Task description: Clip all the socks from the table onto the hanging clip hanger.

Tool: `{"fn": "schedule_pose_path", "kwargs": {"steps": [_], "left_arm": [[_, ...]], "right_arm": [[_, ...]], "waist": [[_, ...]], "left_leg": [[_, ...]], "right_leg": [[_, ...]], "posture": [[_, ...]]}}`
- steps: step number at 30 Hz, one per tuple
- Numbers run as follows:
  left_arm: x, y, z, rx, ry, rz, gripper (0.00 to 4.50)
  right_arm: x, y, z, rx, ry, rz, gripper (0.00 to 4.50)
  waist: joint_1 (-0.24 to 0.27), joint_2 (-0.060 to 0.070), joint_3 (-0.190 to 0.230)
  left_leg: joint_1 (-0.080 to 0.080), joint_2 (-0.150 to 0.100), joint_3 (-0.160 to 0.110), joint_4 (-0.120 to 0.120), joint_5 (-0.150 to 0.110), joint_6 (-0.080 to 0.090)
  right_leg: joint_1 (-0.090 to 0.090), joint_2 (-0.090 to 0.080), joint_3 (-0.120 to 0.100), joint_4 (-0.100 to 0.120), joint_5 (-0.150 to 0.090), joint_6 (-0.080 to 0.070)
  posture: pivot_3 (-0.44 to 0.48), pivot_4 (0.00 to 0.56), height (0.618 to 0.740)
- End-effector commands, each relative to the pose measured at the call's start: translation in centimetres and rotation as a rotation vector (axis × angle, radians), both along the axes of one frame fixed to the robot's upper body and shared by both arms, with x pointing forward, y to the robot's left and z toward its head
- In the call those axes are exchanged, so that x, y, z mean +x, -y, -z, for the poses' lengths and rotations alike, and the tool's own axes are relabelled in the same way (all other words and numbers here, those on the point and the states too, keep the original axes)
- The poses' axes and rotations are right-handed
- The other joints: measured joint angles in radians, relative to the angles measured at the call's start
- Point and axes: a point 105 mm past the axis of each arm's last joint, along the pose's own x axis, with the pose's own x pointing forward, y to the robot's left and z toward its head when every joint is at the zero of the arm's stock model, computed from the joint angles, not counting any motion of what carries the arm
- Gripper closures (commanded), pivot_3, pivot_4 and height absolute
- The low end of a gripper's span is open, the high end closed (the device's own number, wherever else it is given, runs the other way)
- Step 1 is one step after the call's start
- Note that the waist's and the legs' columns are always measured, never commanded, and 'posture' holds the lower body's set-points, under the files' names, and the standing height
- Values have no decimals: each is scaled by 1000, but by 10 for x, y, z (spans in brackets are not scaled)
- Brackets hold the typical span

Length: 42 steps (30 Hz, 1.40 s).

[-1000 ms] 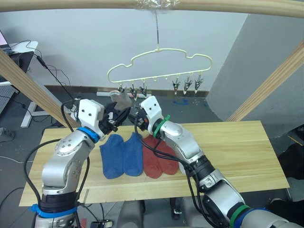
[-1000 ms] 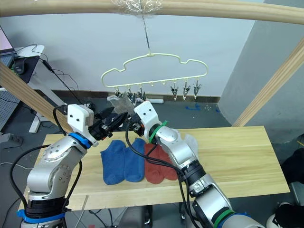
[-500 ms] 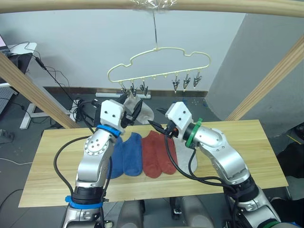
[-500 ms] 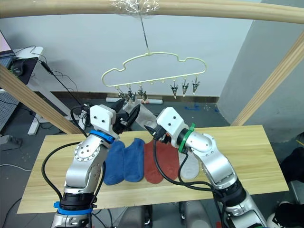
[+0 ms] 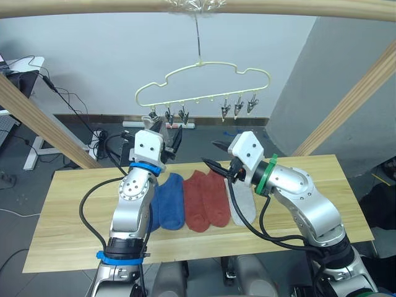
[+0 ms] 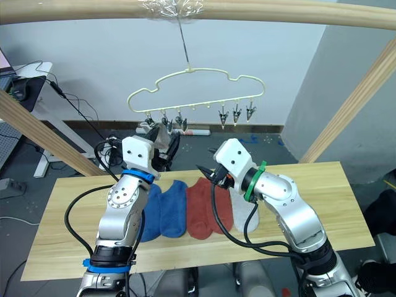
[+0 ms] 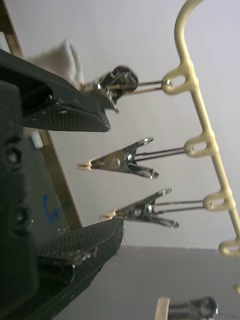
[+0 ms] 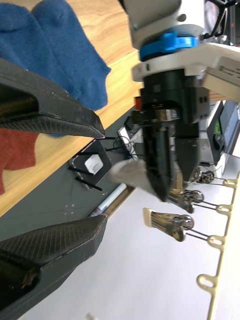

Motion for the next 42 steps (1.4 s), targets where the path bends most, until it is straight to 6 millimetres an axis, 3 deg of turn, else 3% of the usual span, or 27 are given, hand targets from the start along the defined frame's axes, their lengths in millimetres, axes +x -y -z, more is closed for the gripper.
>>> {"fn": "schedule_pose_path", "kwargs": {"steps": [1, 25, 28, 34, 37, 39, 42], "left_arm": [[2, -3, -13, -12, 61, -29, 1487], [19, 7, -30, -76, 91, -71, 1487], [19, 7, -32, -83, 95, -70, 2083], [18, 8, -34, -85, 104, -68, 3901], [17, 7, -34, -79, 105, -72, 4355], [16, 5, -34, -72, 104, -77, 4374], [15, 2, -34, -60, 99, -80, 4374]], "right_arm": [[-5, 2, -14, 32, 48, -10, 1989], [1, 13, -16, 40, 41, 20, 1989], [2, 13, -16, 41, 41, 20, 1936], [1, 14, -16, 40, 41, 19, 1936], [0, 15, -12, 35, 26, 26, 1936], [1, 19, -2, 28, -5, 55, 1936], [11, 35, 31, 8, -98, 179, 1570]], "waist": [[0, 0, 0], [-1, 0, 0], [-1, 0, 0], [-1, 0, 0], [-1, 0, 0], [-1, 0, 0], [-1, 0, 0]], "left_leg": [[0, 0, 0, 0, 0, 0], [0, 0, 0, 0, 0, 0], [0, 0, 1, 0, 0, 0], [0, 0, 1, 0, 0, 0], [0, 0, 0, 0, 0, 0], [0, 0, 0, 0, 0, 0], [0, 0, 0, -1, 0, 0]], "right_leg": [[0, 0, 0, 0, 0, 0], [0, 0, 0, -1, 0, 0], [0, 0, 0, -1, 0, 0], [0, 0, 0, -1, 0, 0], [0, 0, 0, -1, 0, 0], [0, 0, 0, -1, 0, 0], [0, 0, 0, -1, 0, 0]], "posture": [[-203, 277, 740], [-213, 284, 740], [-214, 284, 740], [-212, 285, 740], [-211, 286, 740], [-209, 286, 740], [-206, 286, 740]]}}
